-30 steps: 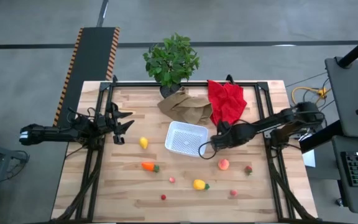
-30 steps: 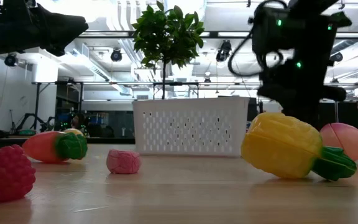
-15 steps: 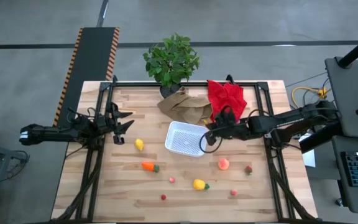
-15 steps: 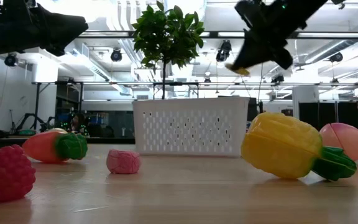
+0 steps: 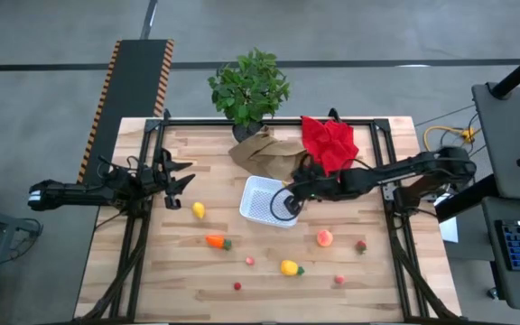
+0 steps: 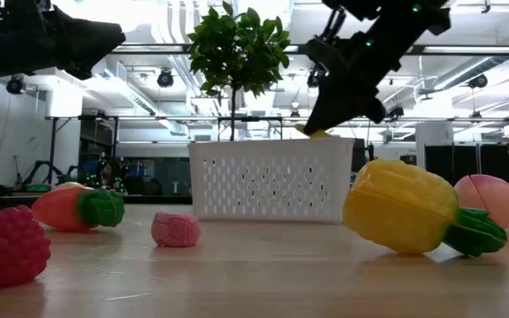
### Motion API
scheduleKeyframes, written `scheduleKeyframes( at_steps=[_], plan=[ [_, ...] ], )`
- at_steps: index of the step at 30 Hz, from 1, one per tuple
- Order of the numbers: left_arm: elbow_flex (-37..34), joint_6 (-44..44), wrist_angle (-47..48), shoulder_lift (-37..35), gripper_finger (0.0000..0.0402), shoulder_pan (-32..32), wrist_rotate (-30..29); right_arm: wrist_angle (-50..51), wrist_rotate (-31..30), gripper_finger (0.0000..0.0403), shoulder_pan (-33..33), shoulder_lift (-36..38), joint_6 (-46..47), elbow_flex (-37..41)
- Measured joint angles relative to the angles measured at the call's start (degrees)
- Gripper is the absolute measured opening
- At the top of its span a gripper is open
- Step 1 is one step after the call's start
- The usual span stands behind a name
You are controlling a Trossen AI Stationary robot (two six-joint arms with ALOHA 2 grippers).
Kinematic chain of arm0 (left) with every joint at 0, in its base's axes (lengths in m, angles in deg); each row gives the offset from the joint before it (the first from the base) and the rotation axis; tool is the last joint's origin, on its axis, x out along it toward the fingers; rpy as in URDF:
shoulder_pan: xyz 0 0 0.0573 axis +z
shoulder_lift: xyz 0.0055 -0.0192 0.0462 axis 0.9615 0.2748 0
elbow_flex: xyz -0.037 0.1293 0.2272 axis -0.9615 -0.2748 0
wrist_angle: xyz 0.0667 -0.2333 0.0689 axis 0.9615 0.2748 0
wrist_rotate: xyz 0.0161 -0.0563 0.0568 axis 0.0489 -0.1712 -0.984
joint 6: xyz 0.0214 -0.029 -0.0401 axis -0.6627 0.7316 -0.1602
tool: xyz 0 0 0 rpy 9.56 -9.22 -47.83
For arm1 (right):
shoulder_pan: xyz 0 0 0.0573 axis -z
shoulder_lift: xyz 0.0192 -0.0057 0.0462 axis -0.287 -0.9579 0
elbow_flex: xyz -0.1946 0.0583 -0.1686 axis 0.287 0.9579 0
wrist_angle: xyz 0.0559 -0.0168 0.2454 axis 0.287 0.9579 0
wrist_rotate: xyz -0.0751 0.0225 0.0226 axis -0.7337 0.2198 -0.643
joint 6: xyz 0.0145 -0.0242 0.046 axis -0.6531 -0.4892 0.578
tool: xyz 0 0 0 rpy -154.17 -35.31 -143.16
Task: Pick and placing Produce into tupperware
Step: Put the corn into the bin
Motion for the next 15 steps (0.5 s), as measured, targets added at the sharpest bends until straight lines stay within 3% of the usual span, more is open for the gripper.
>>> scheduleKeyframes(
  at_steps=[15],
  plan=[
    [0.0,0.0,0.0,0.7,0.0144,0.0,0.0,20.0,0.3,0.0009,0.7,-14.4,-9.5,-17.6]
  ],
)
